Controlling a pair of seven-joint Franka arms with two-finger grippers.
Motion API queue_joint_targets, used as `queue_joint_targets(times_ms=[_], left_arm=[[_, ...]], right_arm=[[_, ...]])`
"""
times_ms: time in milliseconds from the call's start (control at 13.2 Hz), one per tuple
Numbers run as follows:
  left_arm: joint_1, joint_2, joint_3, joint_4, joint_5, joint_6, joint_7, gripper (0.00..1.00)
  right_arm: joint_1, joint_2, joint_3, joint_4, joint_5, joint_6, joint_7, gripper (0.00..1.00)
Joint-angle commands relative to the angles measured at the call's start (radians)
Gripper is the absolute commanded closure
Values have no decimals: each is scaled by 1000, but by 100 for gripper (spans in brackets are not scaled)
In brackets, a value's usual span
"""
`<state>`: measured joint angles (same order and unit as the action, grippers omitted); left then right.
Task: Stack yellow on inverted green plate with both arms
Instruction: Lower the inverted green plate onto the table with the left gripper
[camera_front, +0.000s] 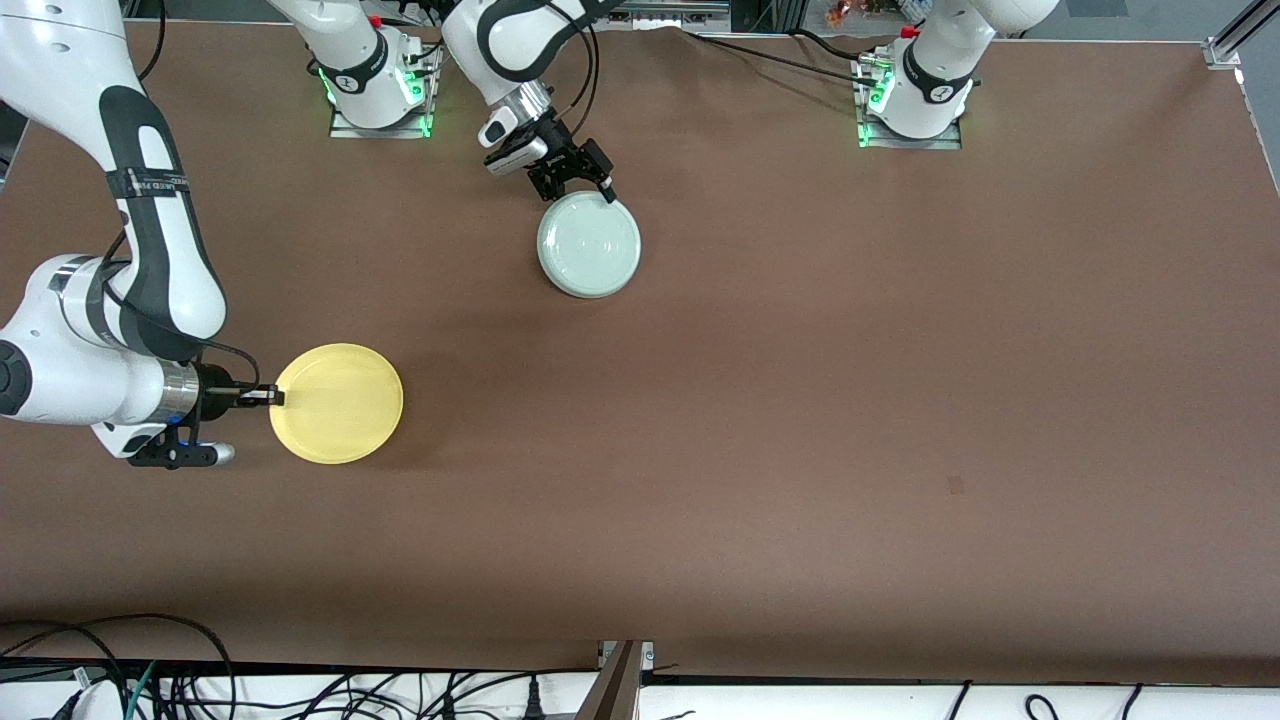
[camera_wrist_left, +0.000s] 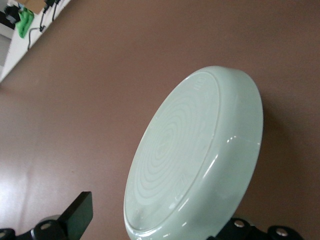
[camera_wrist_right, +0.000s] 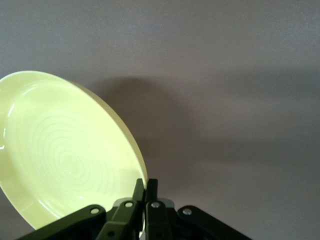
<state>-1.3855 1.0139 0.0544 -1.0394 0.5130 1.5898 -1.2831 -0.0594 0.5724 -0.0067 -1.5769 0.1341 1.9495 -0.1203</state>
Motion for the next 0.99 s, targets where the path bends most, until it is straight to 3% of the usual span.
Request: queue_joint_targets(times_ms=[0, 531, 910], left_arm=[[39, -23, -4, -10, -97, 85, -74, 0], [157, -63, -7, -27, -368, 340, -119, 0], [180, -63, -5, -60, -489, 522, -133, 0]], right_arm=[[-7, -14, 7, -2, 18, -20, -7, 100], [-5, -14, 7, -2, 16, -20, -2, 100], [-5, -11, 7, -2, 16, -20, -2, 100]])
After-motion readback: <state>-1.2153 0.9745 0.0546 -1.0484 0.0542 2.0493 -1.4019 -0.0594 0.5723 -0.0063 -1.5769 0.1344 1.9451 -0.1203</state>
